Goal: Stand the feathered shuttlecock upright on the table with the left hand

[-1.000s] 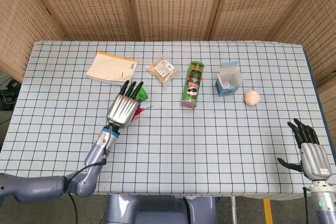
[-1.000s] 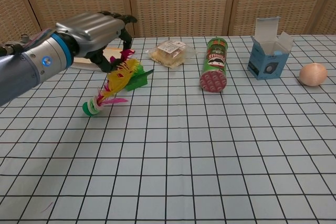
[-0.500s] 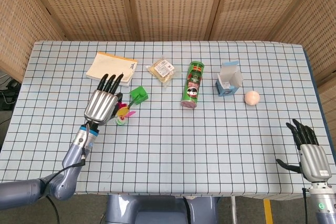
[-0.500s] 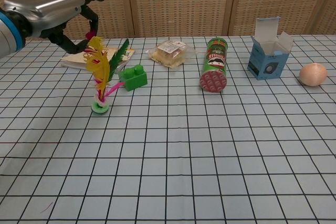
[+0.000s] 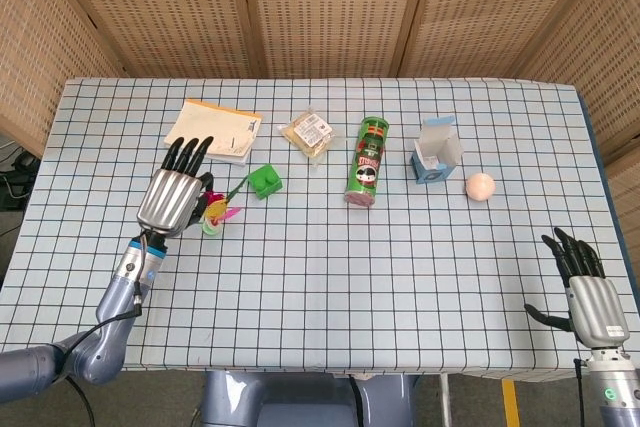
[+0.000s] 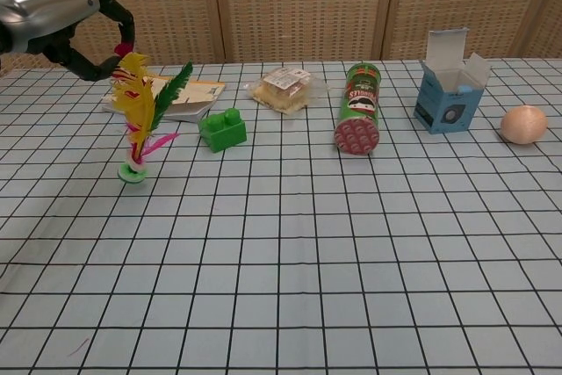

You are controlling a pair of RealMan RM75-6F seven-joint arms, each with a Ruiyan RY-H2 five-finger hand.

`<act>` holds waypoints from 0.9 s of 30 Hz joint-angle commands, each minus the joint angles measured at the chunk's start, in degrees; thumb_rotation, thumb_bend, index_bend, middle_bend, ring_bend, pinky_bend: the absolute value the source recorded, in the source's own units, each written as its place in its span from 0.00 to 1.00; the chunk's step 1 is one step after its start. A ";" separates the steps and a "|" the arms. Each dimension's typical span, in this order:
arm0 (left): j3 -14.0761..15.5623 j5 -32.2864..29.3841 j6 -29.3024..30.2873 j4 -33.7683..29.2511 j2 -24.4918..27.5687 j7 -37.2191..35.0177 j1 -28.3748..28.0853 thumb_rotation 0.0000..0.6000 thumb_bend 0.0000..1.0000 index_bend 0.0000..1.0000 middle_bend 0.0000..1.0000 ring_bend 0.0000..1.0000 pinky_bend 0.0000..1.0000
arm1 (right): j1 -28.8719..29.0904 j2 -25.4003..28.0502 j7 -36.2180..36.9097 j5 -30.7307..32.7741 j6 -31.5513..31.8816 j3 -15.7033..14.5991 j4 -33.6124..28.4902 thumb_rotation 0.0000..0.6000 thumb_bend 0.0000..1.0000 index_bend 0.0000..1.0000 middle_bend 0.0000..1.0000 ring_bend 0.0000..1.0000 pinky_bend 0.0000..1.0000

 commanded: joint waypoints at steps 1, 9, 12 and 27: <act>0.22 0.00 -0.41 0.85 -0.47 -0.36 0.12 1.00 0.52 0.69 0.00 0.00 0.00 | -0.02 0.02 -0.01 0.00 0.05 0.00 -0.04 1.00 0.05 0.09 0.00 0.00 0.00; 0.27 0.36 -0.32 1.19 -0.98 -0.59 0.49 1.00 0.52 0.69 0.00 0.00 0.00 | -0.02 0.08 -0.11 0.03 0.04 -0.01 -0.17 1.00 0.06 0.09 0.00 0.00 0.00; 0.45 0.88 -0.17 0.90 -0.78 -0.88 0.80 1.00 0.52 0.69 0.00 0.00 0.00 | 0.01 0.10 -0.27 -0.03 0.02 -0.03 -0.31 1.00 0.06 0.09 0.00 0.00 0.00; 3.06 0.93 -0.67 0.15 1.36 -2.95 4.00 1.00 0.25 0.11 0.00 0.00 0.00 | -0.19 0.37 -0.62 -0.80 0.75 -0.28 -1.01 1.00 0.06 0.09 0.00 0.00 0.00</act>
